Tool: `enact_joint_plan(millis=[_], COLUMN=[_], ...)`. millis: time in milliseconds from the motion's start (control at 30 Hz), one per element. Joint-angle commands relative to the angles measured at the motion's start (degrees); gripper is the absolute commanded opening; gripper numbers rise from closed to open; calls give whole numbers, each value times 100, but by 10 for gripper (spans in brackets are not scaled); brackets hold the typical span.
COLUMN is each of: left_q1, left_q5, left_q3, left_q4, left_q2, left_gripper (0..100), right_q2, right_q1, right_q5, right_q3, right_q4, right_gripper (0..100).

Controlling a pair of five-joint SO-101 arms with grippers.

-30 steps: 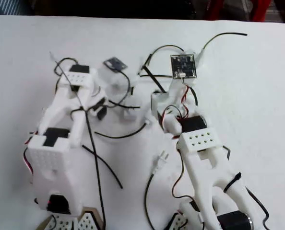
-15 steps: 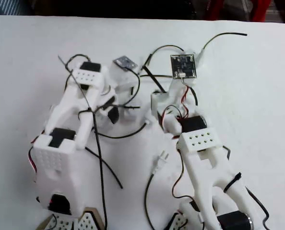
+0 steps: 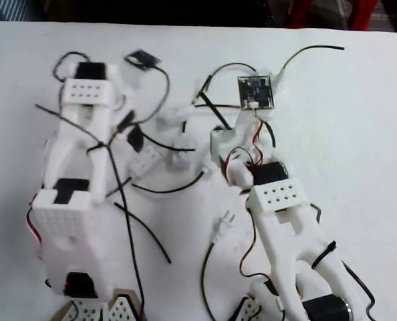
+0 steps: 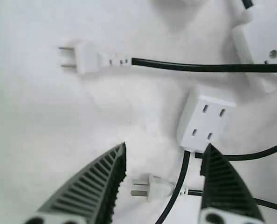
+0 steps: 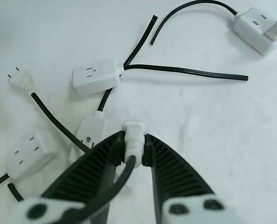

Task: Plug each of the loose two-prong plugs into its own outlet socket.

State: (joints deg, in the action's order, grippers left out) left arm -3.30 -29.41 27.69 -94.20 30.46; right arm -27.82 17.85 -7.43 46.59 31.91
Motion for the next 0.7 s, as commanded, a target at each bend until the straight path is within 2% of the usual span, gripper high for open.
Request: enact_joint_plan(millis=[0,167,333,567,667], left_q1=[-418,-813,-1209,-1798,-2070], left_q5=[123,202,316,325,334], left_q3=[519,281,-396,-1723,-2400], left_q4=[-299,-387,-62,695,1055], left_q2=[-505,-1226,-1807,-2835,-3240], left_gripper=[216,149,75,37,35], right_q2=[-13,-13,48,1490,2062], right_q1=[330,971,1499,2035,2141], right_q5=[308,765,1222,1565,1714], right_q3=[-18,97,-26,-1125,-1767], right_q4=[22,13,13,40,365], right_gripper=[17,17,17,17,17])
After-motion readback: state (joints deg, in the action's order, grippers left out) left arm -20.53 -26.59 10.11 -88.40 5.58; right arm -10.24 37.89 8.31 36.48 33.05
